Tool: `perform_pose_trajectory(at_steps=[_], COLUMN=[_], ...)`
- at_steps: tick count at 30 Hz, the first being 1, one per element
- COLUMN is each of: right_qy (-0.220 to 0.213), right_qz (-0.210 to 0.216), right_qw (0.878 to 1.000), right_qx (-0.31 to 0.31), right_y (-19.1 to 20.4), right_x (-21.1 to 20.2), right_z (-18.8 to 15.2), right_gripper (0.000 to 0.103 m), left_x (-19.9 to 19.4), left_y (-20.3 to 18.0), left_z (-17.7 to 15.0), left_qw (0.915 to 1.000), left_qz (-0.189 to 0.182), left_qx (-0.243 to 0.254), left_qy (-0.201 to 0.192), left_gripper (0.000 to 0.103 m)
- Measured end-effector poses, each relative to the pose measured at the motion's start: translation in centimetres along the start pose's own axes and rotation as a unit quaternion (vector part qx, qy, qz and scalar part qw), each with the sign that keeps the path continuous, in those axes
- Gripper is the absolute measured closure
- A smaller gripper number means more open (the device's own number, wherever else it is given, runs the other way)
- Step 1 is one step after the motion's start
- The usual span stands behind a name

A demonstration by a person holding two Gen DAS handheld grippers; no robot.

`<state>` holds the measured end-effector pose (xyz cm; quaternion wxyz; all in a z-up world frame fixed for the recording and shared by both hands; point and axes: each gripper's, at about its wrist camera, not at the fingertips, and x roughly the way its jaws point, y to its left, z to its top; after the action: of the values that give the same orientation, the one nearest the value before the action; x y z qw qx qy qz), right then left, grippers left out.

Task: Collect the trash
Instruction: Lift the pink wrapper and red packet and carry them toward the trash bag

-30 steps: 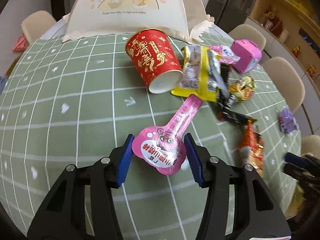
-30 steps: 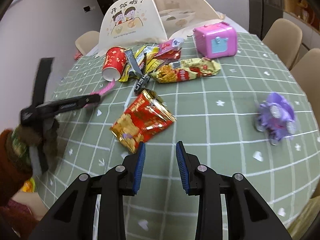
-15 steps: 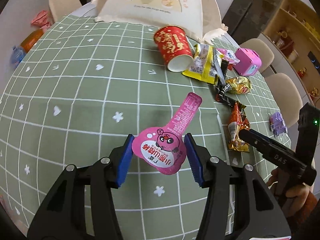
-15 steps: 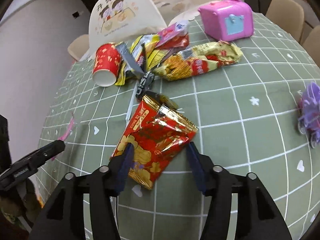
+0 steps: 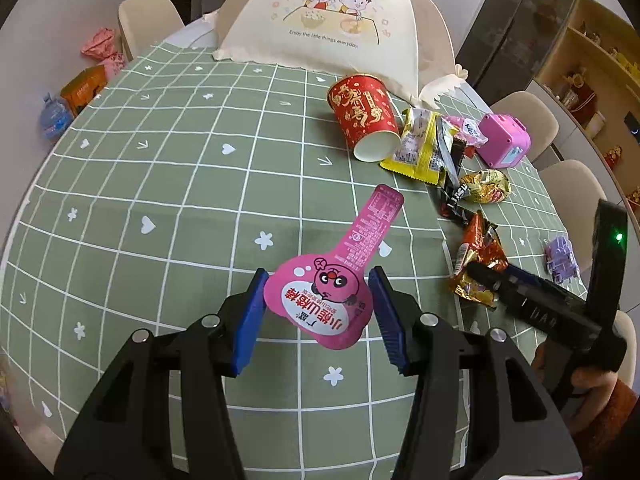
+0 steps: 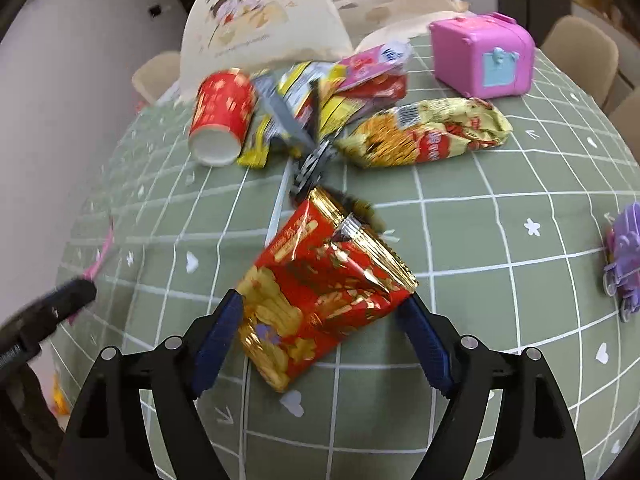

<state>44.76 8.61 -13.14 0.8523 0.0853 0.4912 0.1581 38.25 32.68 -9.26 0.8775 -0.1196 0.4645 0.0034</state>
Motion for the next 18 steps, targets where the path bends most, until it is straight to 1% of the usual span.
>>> perform_pose_trajectory(at_steps=[1,3,4,5,6,7,8,10,14,18], right_qy=[-0.009,0.004,0.013,0.015,0.016,0.024,0.030,0.025,0.001,-0.023], right_qz=[0.009,0.012,0.012,0.009,0.009,0.006,0.010,0.022,0.014,0.012], right_qw=[1.000,1.000,1.000,1.000,1.000,1.000,0.999,0.999,0.999,0.998], right_qx=[0.011,0.016,0.014,0.007,0.000,-0.010,-0.017,-0.019,-0.044,-0.052], right_y=[-0.3,-0.2,-0.2,0.0,0.2,0.5,0.7,0.5,0.3,-0.6], right_x=[-0.1,0.6,1.1,1.2,1.4,1.5,1.4,0.8,-2.4,-5.6], right_z=[0.3,0.9,1.2,1.5,1.8,2.0,2.2,2.2,1.8,1.5], right_gripper=[0.027,0.027,0.030,0.039,0.054,0.073,0.075,0.088,0.088,0.088], left_x=[-0.2,-0.5,-0.7,-0.8,-0.9,-1.0,-1.3,-1.6,-2.3,-3.1], left_y=[-0.1,-0.4,-0.5,-0.6,-0.7,-0.8,-1.0,-1.4,-2.6,-4.6], left_z=[0.0,0.1,0.2,0.3,0.3,0.3,0.4,0.6,0.9,0.9], left_qw=[1.0000,0.9999,0.9998,0.9998,0.9998,0.9997,0.9997,0.9995,0.9991,0.9982], left_qz=[0.004,0.009,0.010,0.009,0.009,0.008,0.007,0.005,-0.003,-0.017], left_qx=[0.003,0.009,0.011,0.011,0.011,0.012,0.013,0.015,0.023,0.036], left_qy=[-0.004,-0.011,-0.014,-0.015,-0.016,-0.017,-0.021,-0.026,-0.037,-0.045], left_gripper=[0.054,0.054,0.054,0.054,0.054,0.054,0.054,0.054,0.054,0.054])
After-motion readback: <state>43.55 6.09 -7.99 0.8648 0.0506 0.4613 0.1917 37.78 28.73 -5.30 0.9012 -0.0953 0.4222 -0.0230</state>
